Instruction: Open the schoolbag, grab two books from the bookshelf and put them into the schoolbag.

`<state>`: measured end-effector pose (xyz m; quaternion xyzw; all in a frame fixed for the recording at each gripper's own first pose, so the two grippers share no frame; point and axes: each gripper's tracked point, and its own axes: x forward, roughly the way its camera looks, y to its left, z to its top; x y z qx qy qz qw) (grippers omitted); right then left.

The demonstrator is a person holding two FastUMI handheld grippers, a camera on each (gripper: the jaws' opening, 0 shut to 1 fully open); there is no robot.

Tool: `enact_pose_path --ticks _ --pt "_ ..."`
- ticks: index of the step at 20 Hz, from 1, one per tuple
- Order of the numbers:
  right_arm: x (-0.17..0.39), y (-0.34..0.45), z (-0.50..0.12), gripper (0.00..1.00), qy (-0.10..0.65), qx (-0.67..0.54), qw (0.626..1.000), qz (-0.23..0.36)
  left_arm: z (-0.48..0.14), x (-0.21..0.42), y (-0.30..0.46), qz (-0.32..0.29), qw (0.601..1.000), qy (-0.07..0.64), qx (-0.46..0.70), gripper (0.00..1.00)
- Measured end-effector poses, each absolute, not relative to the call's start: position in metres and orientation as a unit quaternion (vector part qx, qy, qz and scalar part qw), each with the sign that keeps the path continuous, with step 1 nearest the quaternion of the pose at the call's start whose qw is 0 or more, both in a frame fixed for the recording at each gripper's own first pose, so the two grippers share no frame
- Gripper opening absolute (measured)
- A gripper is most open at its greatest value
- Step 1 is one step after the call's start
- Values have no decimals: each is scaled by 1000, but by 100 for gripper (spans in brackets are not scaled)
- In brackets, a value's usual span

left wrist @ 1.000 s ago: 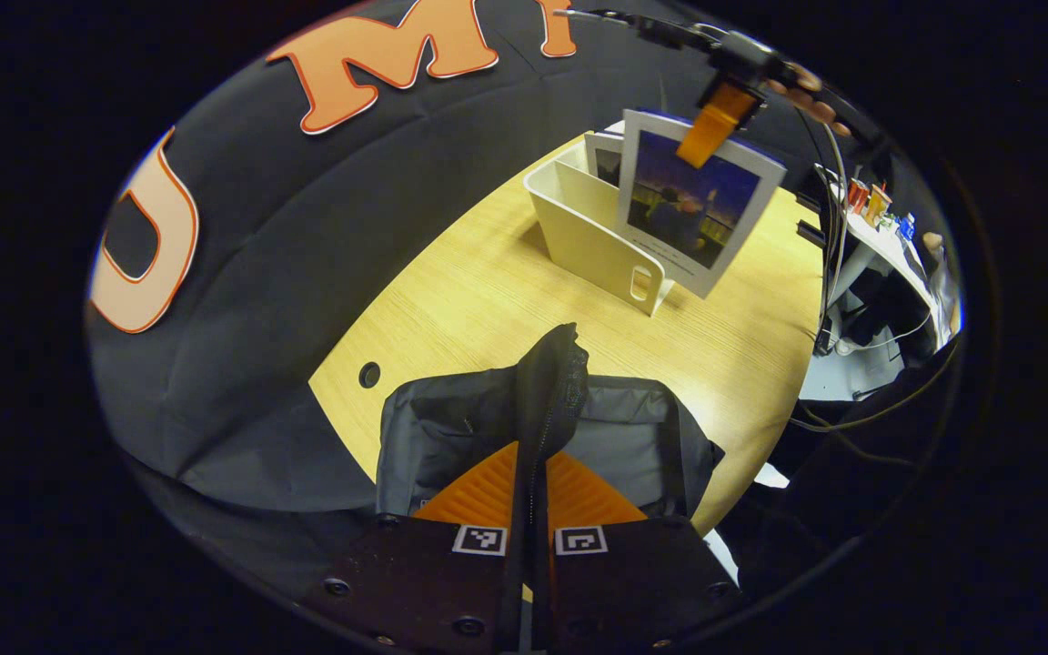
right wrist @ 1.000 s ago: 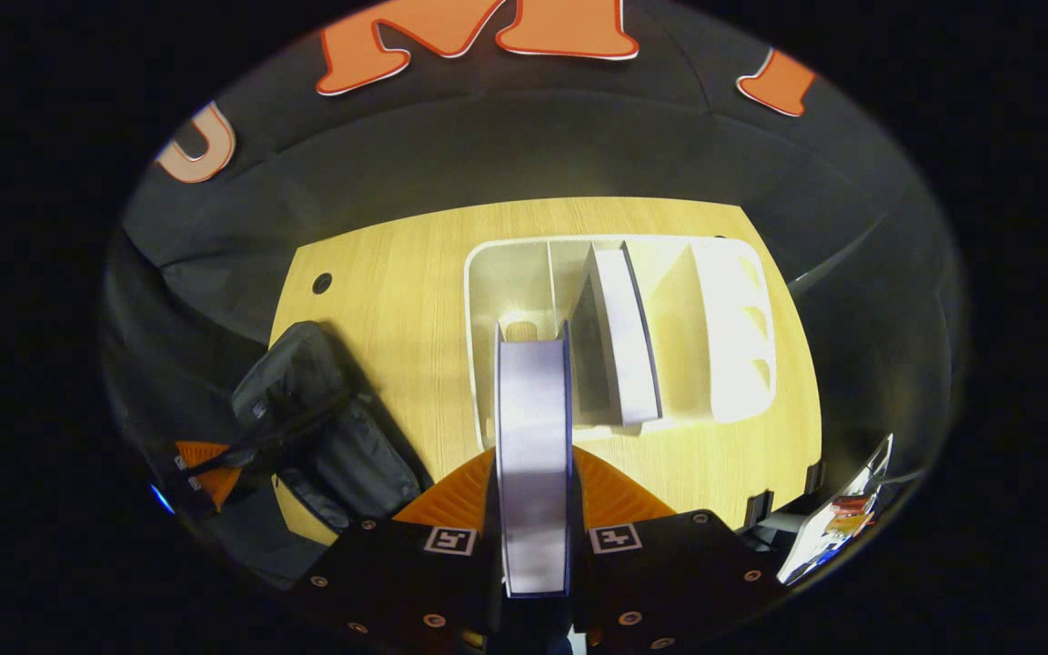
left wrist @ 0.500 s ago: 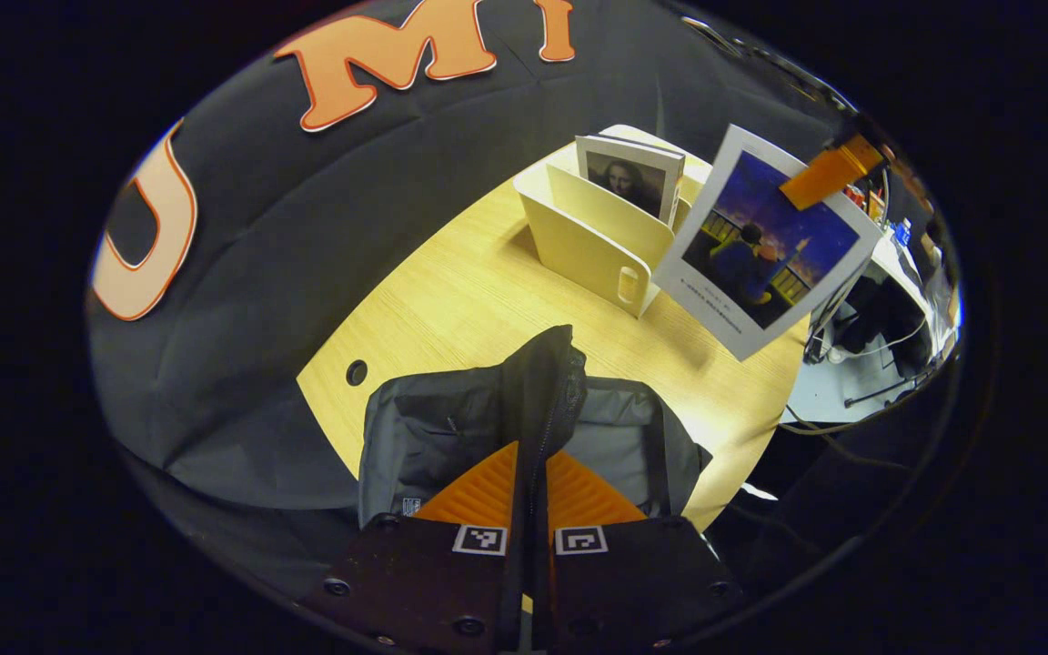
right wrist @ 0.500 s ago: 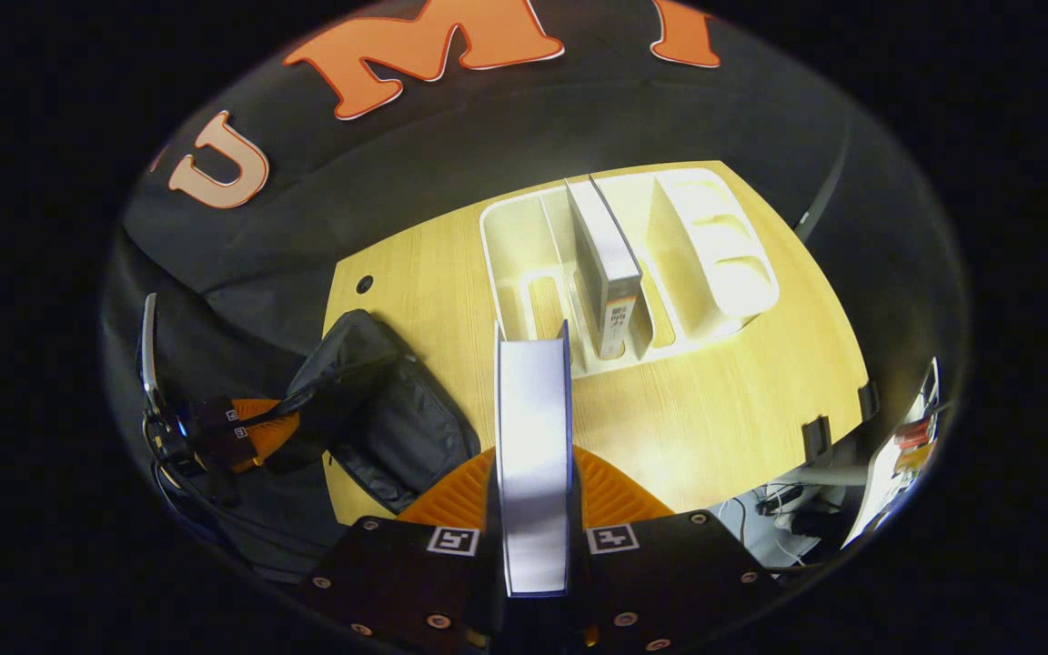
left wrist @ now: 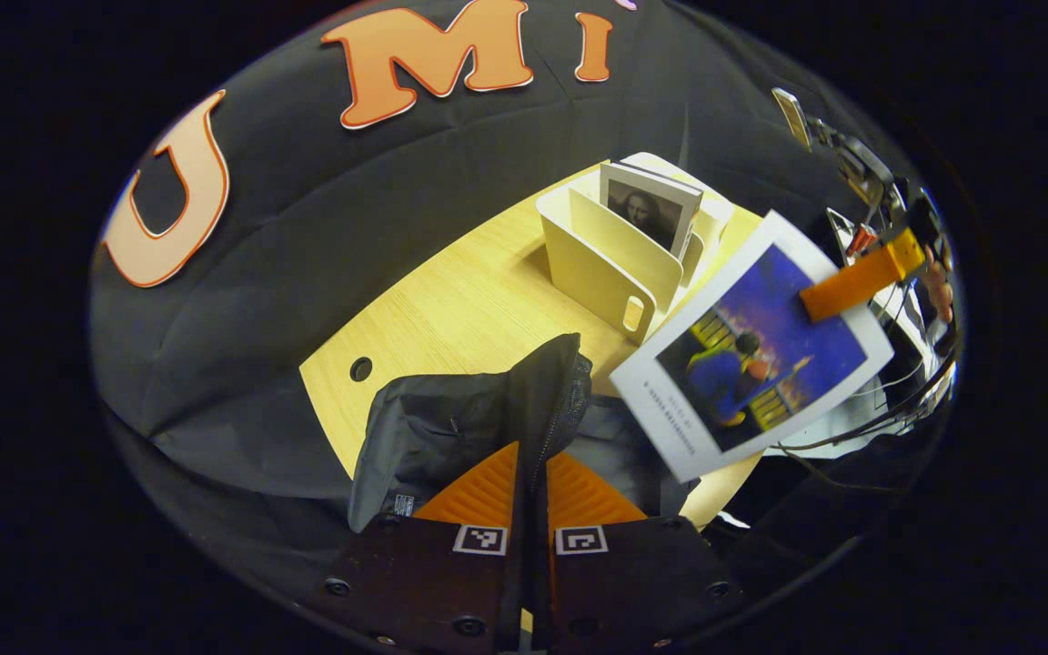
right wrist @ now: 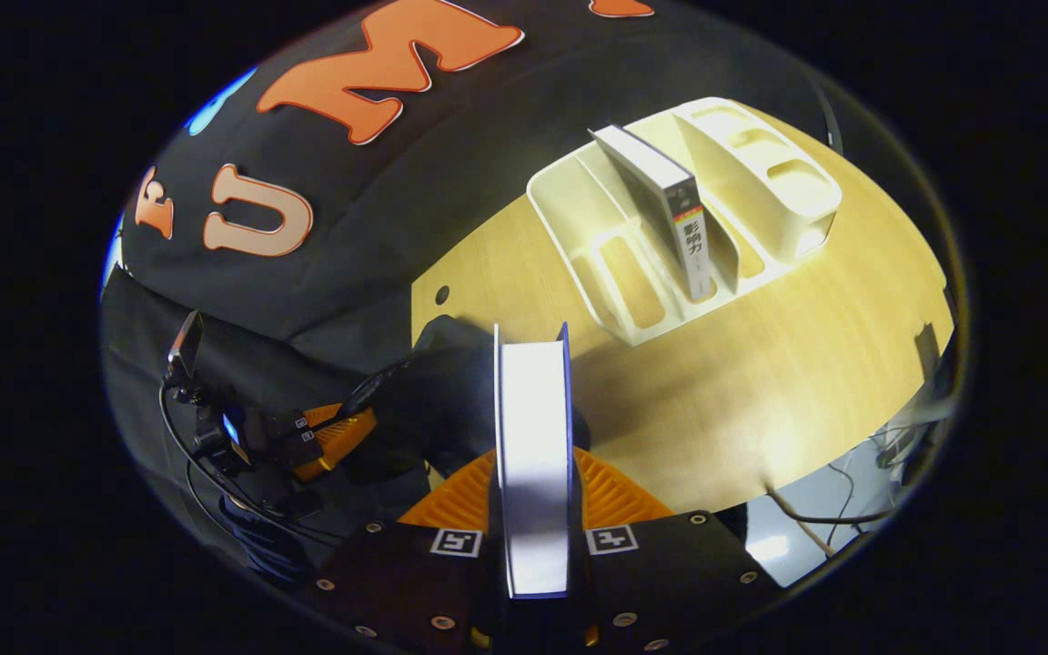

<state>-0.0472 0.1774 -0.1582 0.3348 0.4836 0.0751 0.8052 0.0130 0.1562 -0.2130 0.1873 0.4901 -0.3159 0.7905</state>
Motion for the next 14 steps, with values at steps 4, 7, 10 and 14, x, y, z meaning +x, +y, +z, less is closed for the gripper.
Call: enact_pose_path --ticks 4,7,10,14 --pt "-28 209 -182 27 468 395 786 90 -210 13 140 -309 802 484 161 5" --pt "-12 228 -195 26 439 430 783 99 -211 14 135 -303 809 482 146 5" --pt "-1 247 -217 26 425 463 771 103 -211 13 130 -298 816 478 130 5" --pt "13 272 -243 26 407 511 751 102 -214 9 120 -292 826 472 100 5"
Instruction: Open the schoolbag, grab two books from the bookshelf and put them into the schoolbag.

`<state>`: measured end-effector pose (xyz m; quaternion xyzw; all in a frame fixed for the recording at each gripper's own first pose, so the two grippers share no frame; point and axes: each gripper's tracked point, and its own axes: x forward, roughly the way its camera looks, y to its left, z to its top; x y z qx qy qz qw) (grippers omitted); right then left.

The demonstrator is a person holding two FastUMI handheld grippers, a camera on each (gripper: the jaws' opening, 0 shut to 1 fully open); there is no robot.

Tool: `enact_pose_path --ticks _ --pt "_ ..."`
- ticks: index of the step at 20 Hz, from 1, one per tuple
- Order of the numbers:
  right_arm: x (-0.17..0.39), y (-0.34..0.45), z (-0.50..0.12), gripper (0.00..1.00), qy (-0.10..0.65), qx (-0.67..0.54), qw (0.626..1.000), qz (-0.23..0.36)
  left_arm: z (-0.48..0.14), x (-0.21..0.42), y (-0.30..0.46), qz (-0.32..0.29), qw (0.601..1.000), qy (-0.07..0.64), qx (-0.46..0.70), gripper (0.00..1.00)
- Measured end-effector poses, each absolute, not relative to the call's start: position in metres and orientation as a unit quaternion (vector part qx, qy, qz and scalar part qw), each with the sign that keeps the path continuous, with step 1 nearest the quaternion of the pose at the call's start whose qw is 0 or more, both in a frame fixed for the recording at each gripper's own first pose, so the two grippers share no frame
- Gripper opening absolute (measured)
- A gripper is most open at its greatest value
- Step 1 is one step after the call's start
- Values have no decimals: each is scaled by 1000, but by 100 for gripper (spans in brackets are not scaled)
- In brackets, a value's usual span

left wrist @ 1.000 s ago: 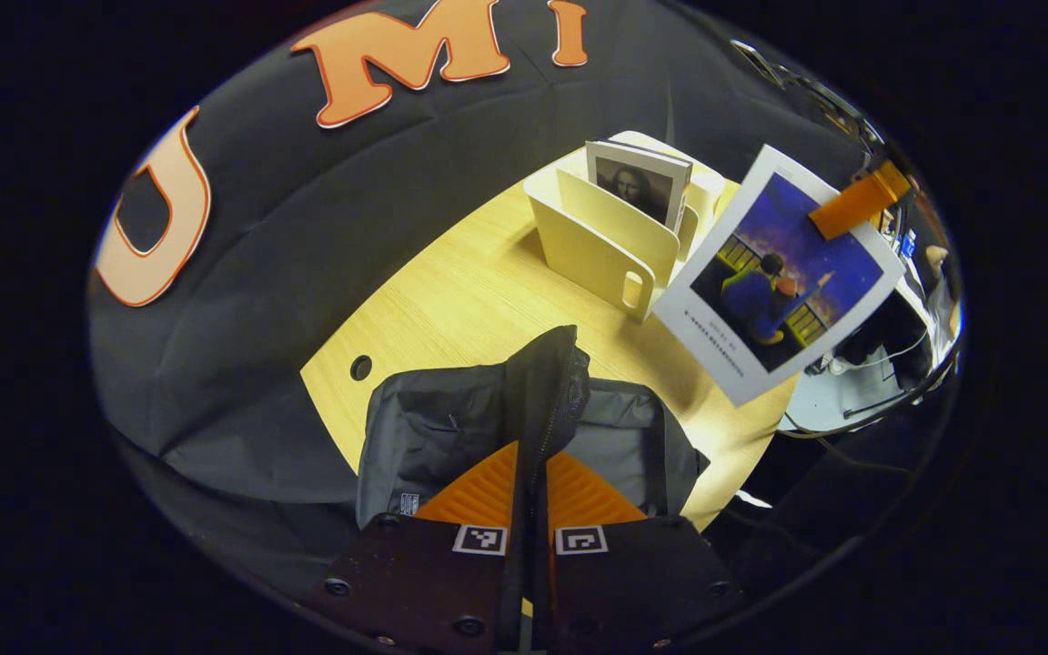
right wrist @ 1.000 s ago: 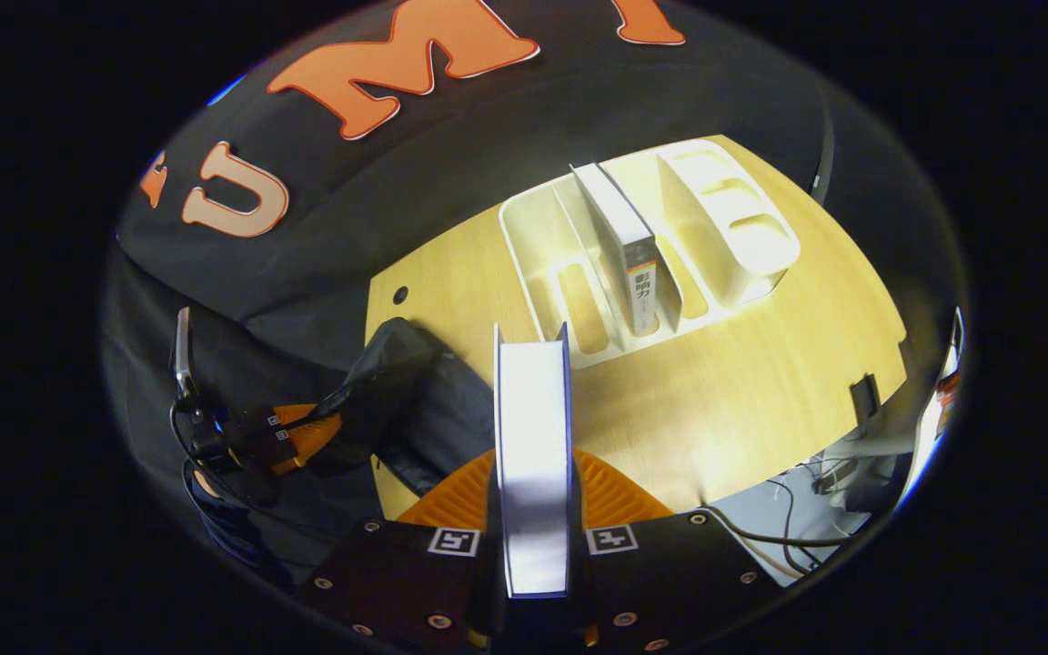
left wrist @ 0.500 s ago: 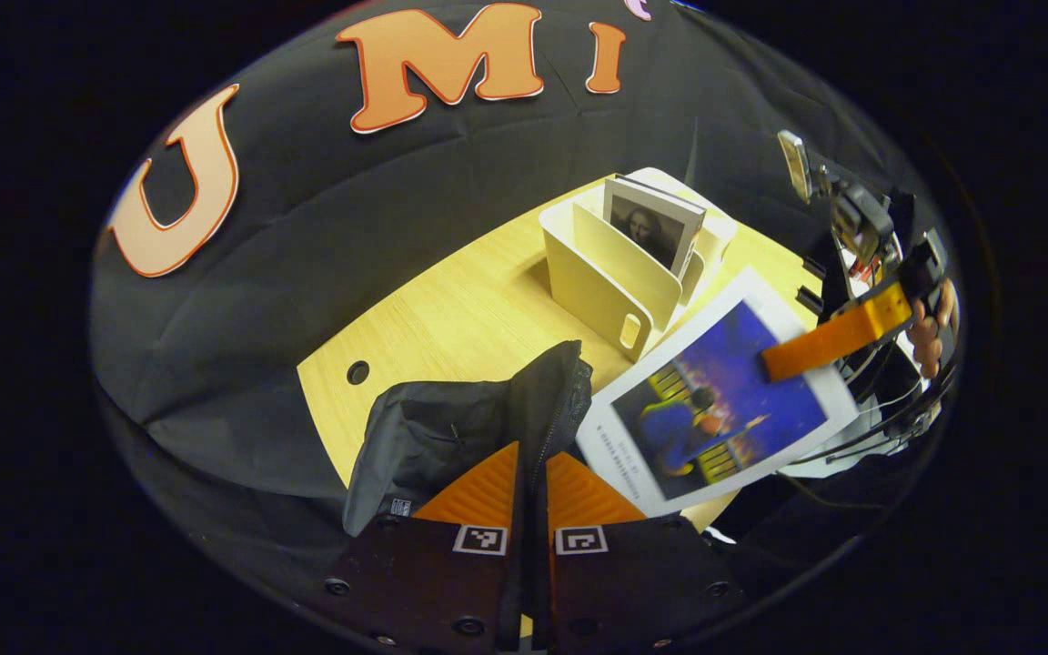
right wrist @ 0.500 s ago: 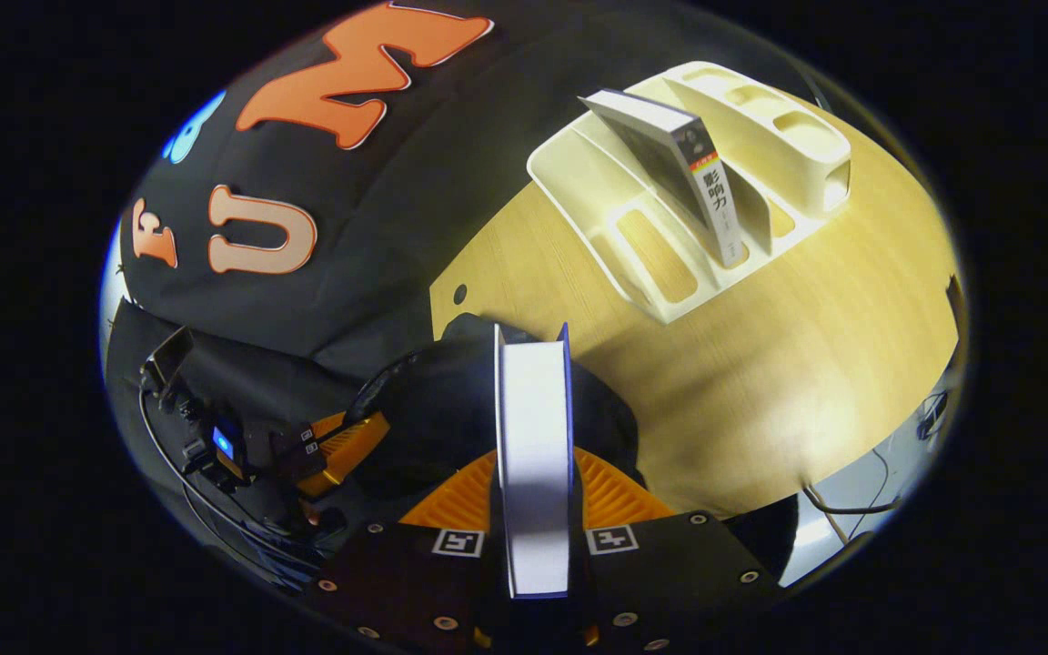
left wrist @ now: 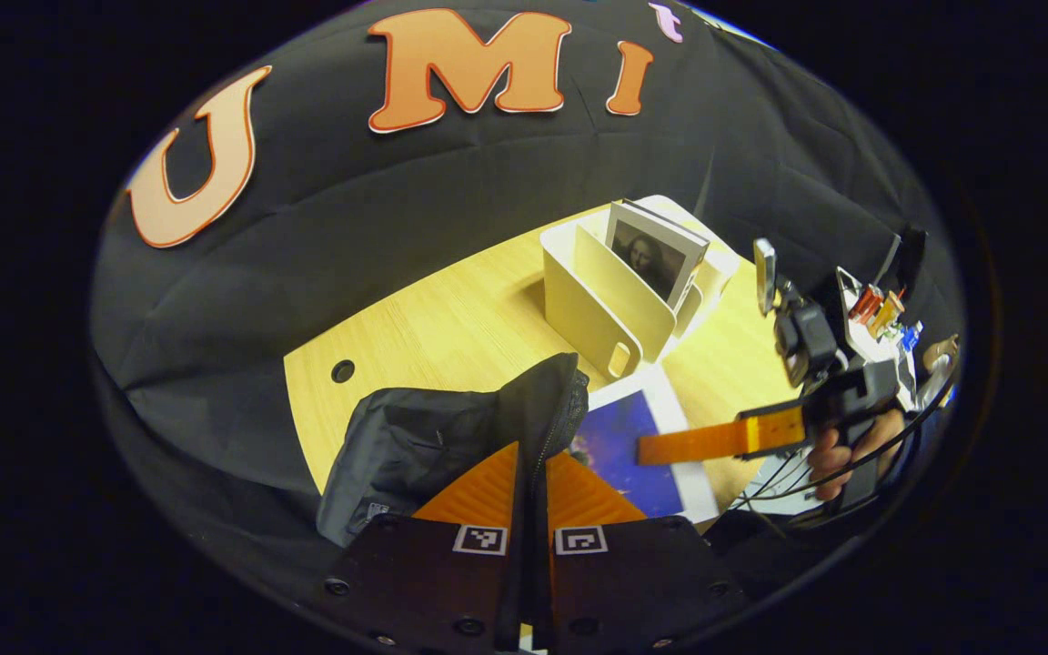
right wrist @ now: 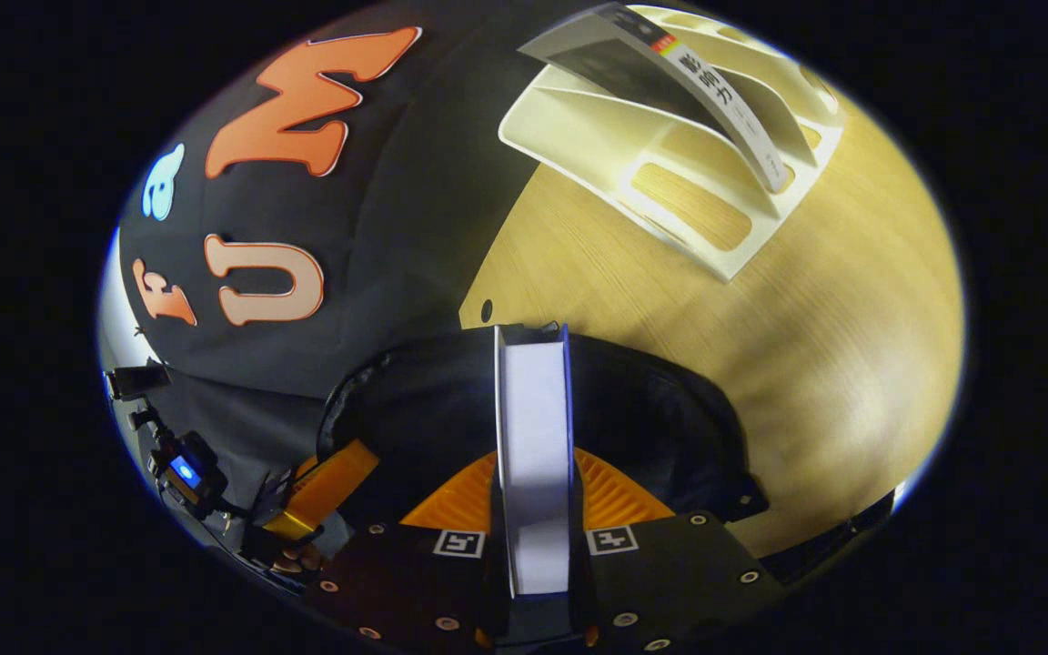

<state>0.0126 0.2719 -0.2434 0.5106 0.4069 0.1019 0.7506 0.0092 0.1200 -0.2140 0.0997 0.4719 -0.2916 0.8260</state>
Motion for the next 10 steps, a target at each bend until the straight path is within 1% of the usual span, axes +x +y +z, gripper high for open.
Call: enact_pose_path --ticks 5,7,8,9,10 --pt "24 296 -275 26 388 536 745 90 -223 4 115 -278 832 470 97 6" --pt "28 307 -284 26 382 543 742 93 -228 -1 113 -275 831 475 91 5" --pt "31 313 -287 17 384 543 740 99 -230 -2 113 -272 831 477 88 5" --pt "33 318 -290 27 386 541 739 109 -233 -3 112 -270 830 481 86 5" --pt "33 323 -294 27 394 540 735 119 -232 -5 113 -267 831 481 86 6"
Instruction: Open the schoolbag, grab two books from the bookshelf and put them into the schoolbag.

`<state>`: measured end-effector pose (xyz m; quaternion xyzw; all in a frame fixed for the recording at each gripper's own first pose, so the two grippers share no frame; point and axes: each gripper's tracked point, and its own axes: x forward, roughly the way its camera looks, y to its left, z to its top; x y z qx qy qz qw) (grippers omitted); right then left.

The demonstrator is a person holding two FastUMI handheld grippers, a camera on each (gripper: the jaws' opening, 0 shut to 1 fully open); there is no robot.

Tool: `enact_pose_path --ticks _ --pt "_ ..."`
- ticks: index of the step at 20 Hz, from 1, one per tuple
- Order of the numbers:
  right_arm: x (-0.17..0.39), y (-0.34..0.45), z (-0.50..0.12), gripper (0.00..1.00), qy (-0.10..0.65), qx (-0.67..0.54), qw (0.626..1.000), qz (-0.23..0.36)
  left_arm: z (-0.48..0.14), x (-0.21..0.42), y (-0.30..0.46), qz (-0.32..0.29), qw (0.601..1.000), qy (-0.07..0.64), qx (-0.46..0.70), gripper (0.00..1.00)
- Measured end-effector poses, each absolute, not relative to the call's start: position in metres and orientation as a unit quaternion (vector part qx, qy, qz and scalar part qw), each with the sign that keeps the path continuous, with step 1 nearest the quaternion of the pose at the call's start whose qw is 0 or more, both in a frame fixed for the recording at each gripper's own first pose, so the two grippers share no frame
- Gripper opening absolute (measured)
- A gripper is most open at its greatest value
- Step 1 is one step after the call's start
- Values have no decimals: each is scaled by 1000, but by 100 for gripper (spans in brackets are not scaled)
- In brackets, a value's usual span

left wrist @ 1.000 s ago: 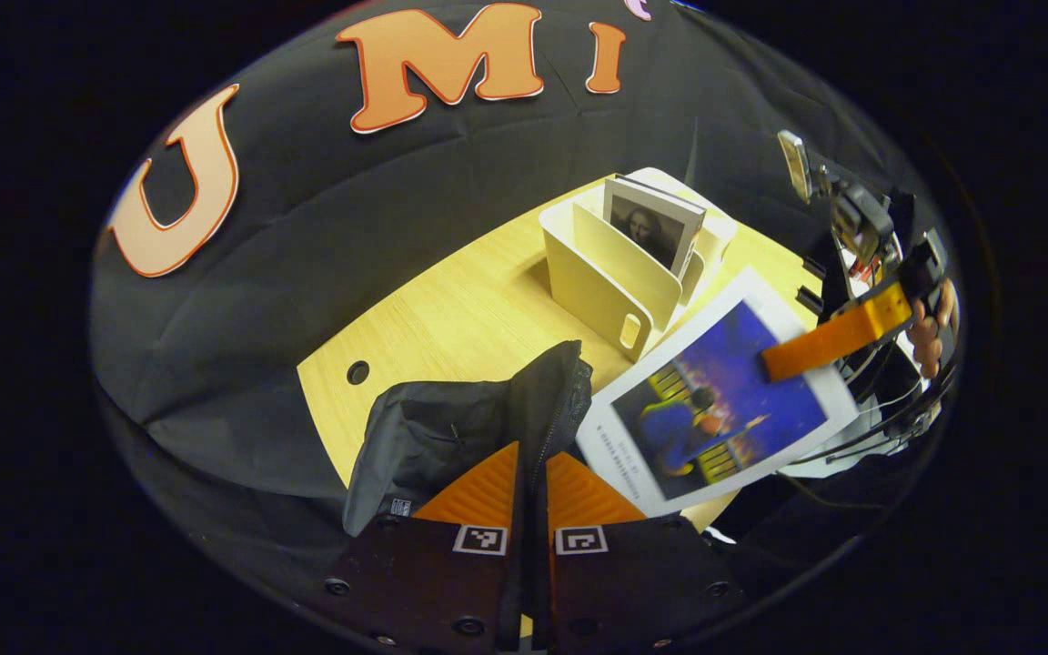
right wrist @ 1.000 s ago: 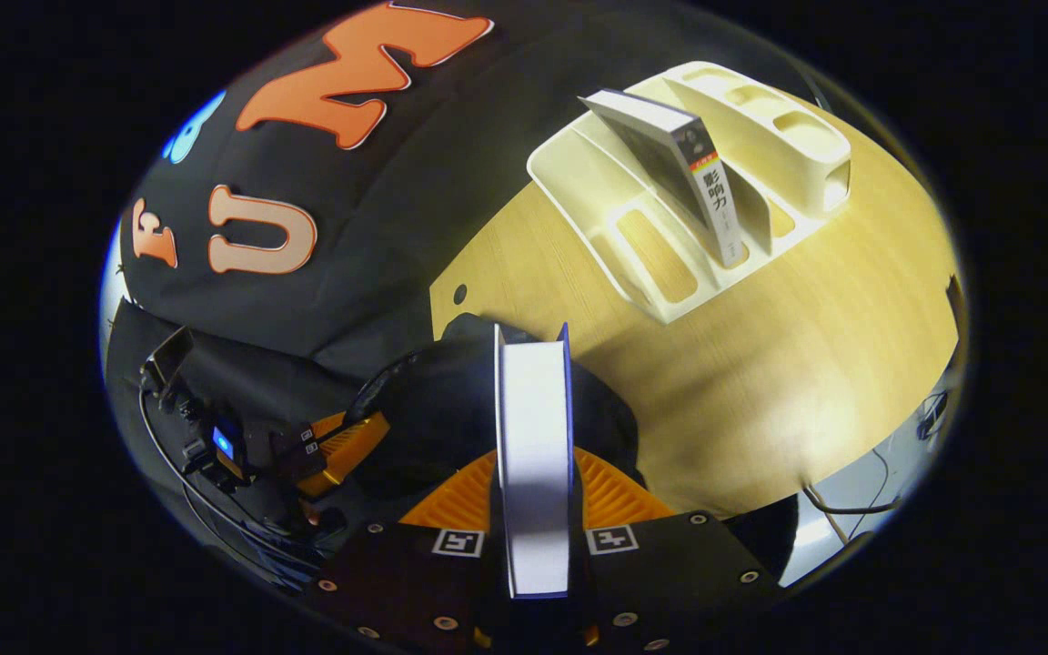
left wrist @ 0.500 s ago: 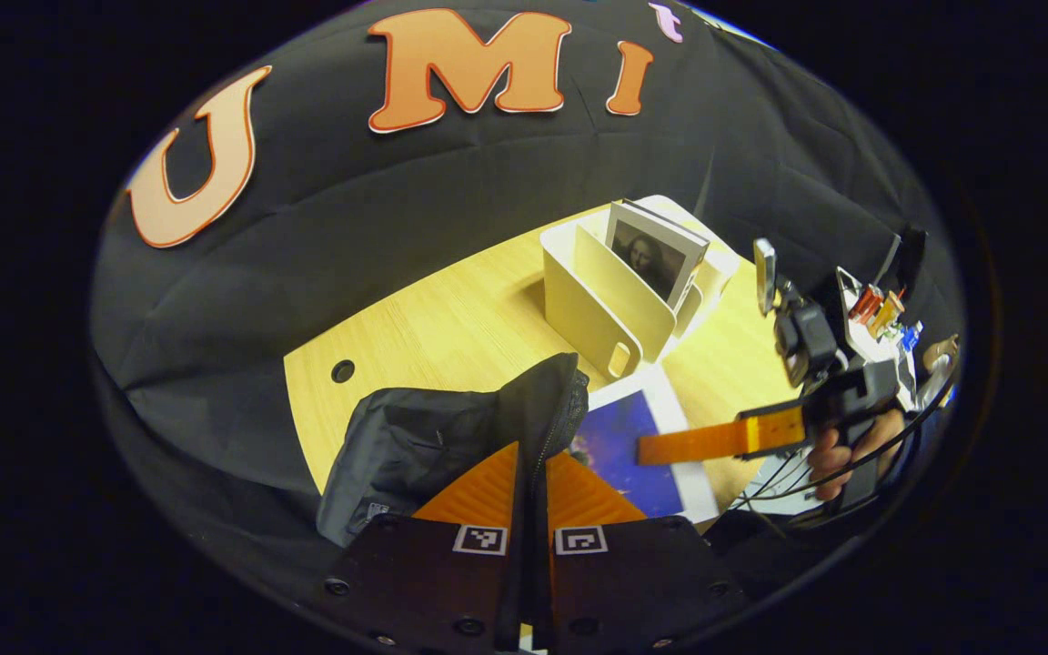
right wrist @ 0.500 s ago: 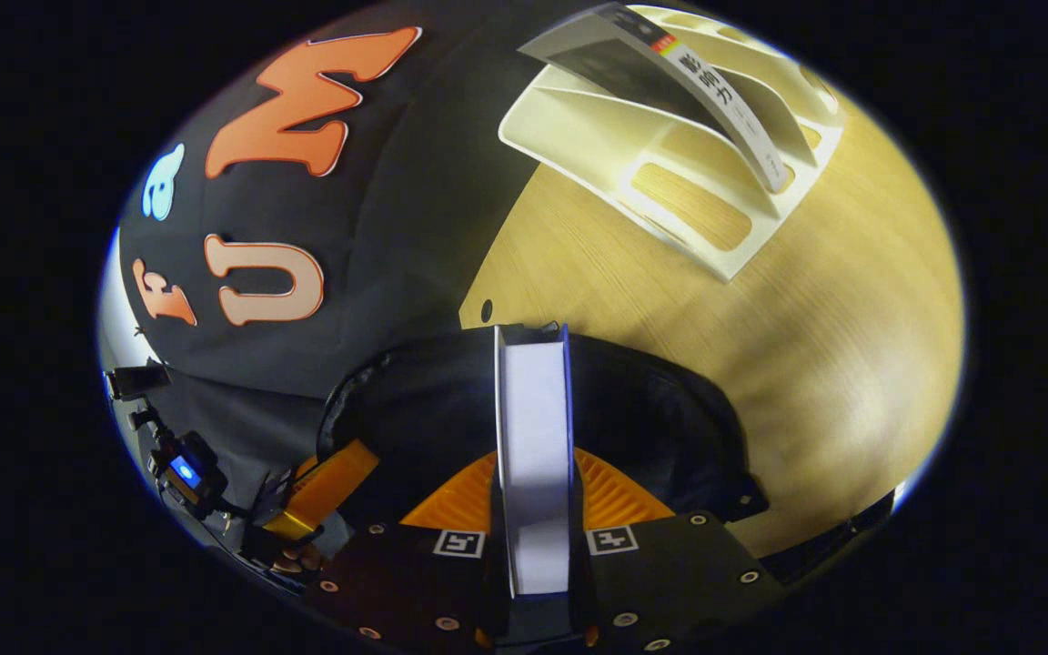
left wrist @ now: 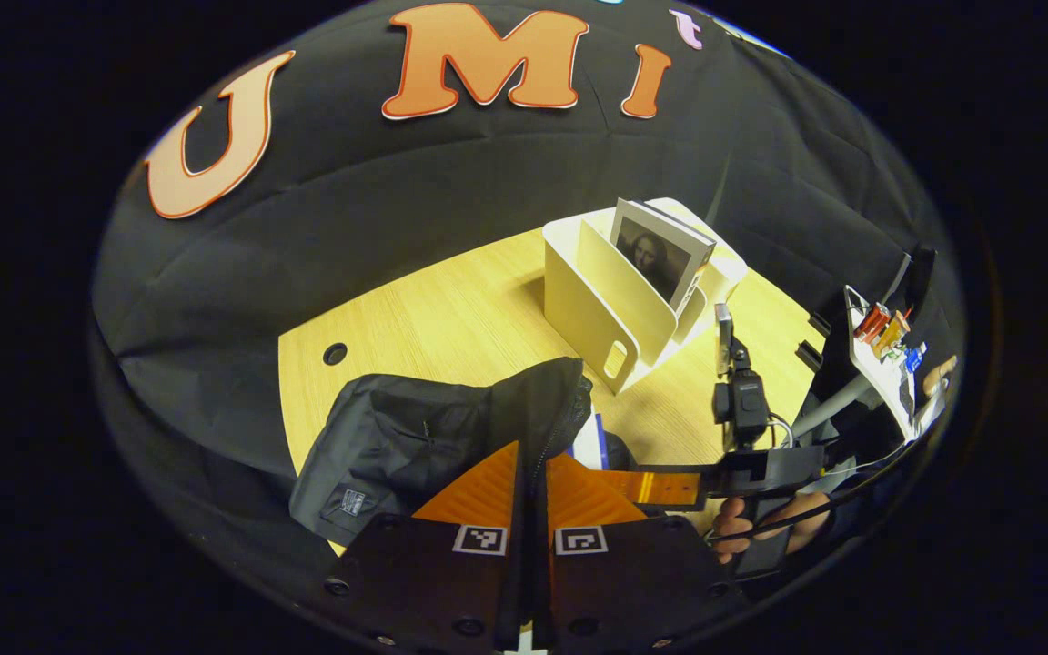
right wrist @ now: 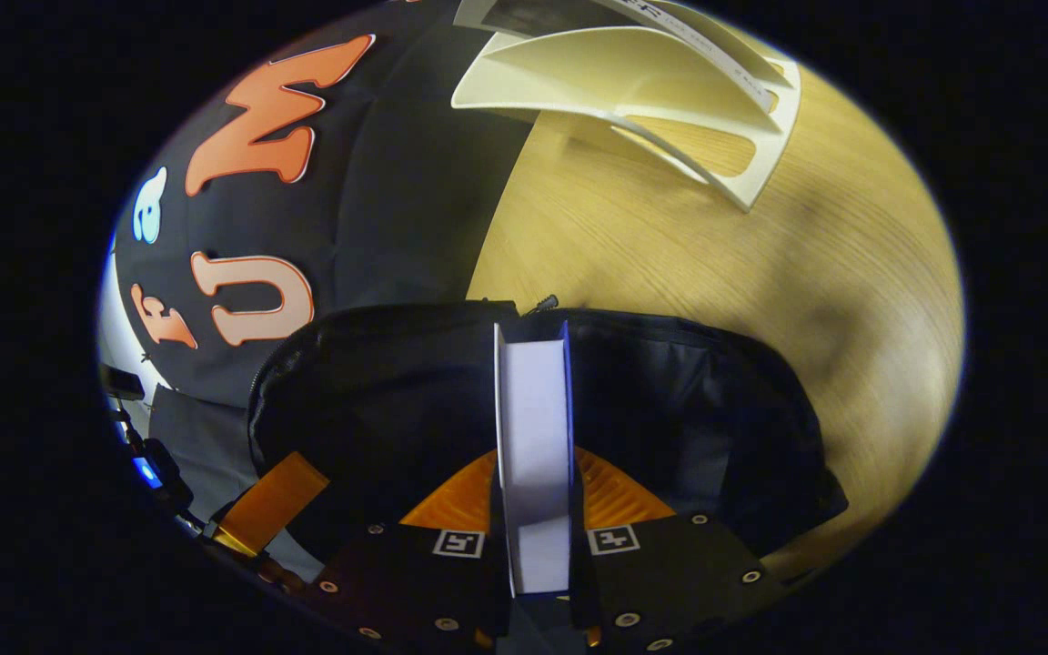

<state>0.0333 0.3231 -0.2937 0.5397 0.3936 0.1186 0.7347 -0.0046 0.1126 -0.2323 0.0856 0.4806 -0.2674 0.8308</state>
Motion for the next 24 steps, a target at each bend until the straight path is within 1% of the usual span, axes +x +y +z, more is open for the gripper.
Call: enact_pose_path --ticks 1,2,4,5,6,7,8,9,10,11,13,14,15,18,21,24 --pt "33 328 -298 30 404 540 727 127 -233 -4 111 -267 830 481 89 6" --pt "30 334 -302 31 418 541 717 133 -232 -3 111 -265 832 479 92 5" --pt "16 345 -314 37 469 530 692 143 -233 -1 111 -263 833 479 92 6" --pt "8 346 -318 43 491 516 687 146 -234 -2 111 -262 831 482 87 5" --pt "0 345 -318 32 511 499 685 148 -234 -2 113 -261 833 481 82 5" --pt "-9 340 -318 49 528 482 682 152 -233 -2 114 -262 833 481 80 5" --pt "-18 332 -316 52 543 458 686 159 -232 -1 116 -260 835 479 81 5" --pt "-26 320 -319 62 555 422 697 166 -231 1 121 -256 837 475 85 5" --pt "-30 305 -322 64 561 386 712 173 -232 2 124 -251 839 474 89 5" --pt "-31 292 -324 69 564 356 723 178 -232 2 126 -247 840 474 90 5" --pt "-30 264 -315 74 568 317 737 184 -236 -3 125 -242 841 475 90 5" --pt "-31 248 -306 91 568 302 743 186 -238 -6 125 -241 841 476 91 5" --pt "-31 231 -297 77 567 284 750 186 -239 -7 124 -240 841 476 96 5" --pt "-23 192 -265 84 554 236 775 192 -243 -13 122 -236 838 480 105 5" --pt "-11 150 -241 97 547 187 795 180 -248 -17 122 -227 837 487 104 5" --pt "2 110 -218 99 549 125 809 167 -248 -18 122 -220 836 492 105 5"
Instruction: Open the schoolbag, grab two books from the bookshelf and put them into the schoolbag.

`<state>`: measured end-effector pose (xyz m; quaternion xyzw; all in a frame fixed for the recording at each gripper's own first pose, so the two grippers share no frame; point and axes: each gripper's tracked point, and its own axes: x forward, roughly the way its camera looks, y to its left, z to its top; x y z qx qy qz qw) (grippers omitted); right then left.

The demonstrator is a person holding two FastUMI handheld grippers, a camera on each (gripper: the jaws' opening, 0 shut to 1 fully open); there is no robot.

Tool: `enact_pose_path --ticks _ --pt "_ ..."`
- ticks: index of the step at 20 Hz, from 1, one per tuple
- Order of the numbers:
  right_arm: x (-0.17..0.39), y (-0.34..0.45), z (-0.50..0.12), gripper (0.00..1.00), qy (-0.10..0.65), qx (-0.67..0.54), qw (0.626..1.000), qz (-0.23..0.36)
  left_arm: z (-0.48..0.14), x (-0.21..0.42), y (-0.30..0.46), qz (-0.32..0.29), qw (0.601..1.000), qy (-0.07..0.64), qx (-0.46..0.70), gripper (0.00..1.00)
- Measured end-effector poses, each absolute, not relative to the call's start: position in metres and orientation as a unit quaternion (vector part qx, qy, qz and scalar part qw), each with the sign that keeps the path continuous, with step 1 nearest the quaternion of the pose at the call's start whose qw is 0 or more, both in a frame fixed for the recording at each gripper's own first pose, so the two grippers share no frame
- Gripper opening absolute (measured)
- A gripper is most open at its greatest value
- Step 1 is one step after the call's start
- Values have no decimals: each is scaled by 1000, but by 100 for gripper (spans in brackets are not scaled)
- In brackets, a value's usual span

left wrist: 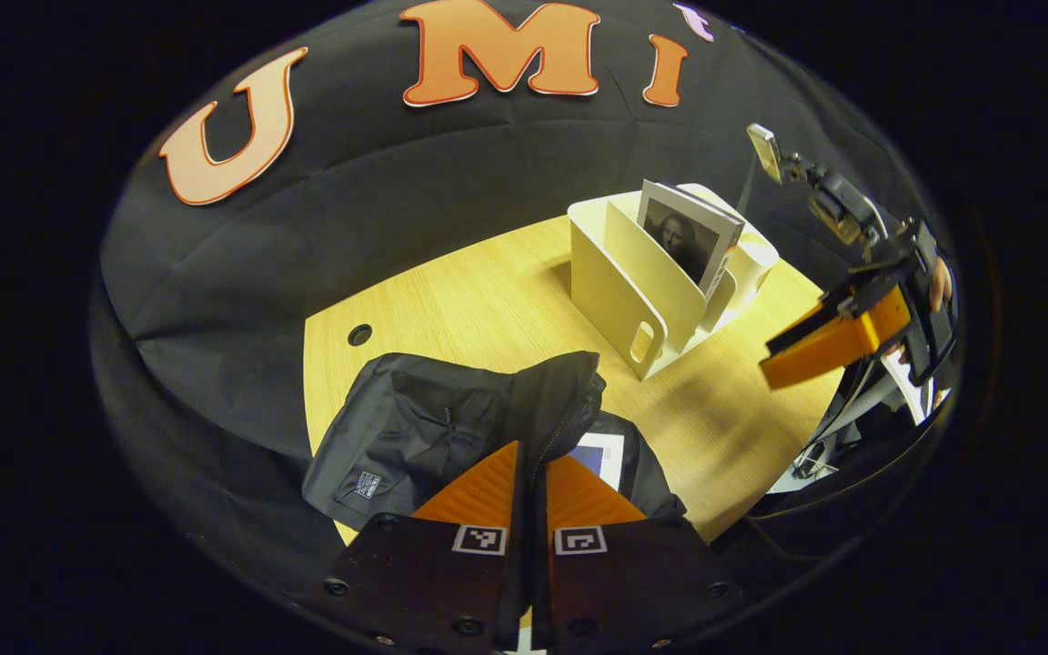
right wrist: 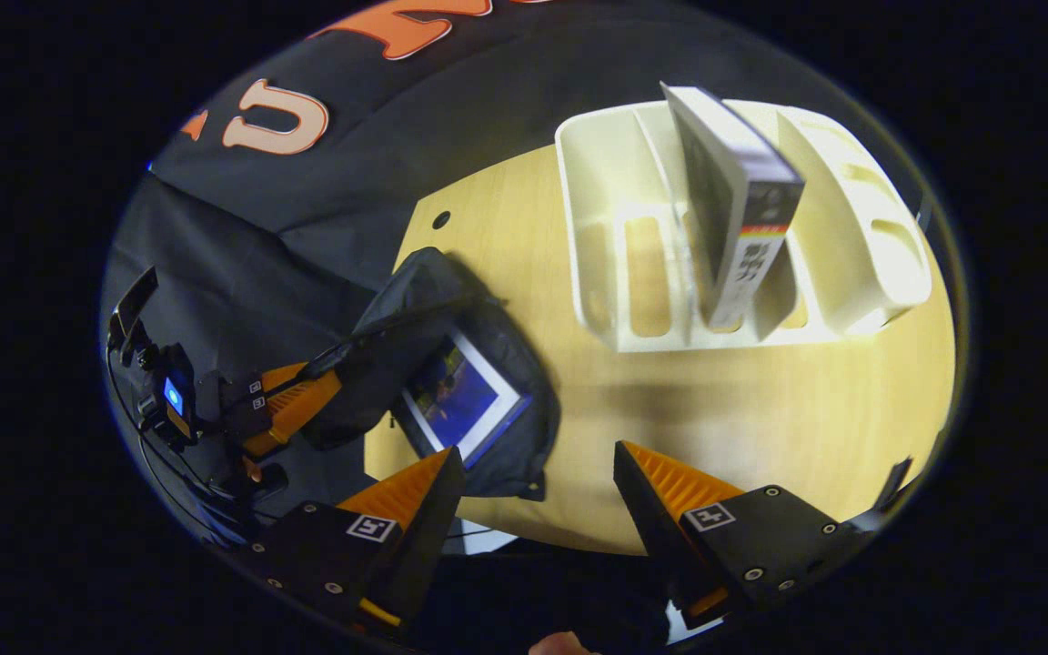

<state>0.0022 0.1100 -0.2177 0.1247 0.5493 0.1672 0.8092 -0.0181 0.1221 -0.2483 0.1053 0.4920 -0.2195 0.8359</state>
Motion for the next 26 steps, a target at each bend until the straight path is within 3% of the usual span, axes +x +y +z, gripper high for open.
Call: enact_pose_path --ticks 10,20,22,26 --pt "113 8 -151 99 534 -15 838 110 -260 -15 119 -187 833 514 83 5" --pt "189 10 -202 98 605 6 792 86 -262 -14 122 -150 825 537 85 5" --pt "194 10 -211 90 616 18 784 76 -262 -15 123 -147 825 539 87 5" --pt "203 2 -220 59 622 19 782 42 -263 -14 124 -146 823 542 94 5"
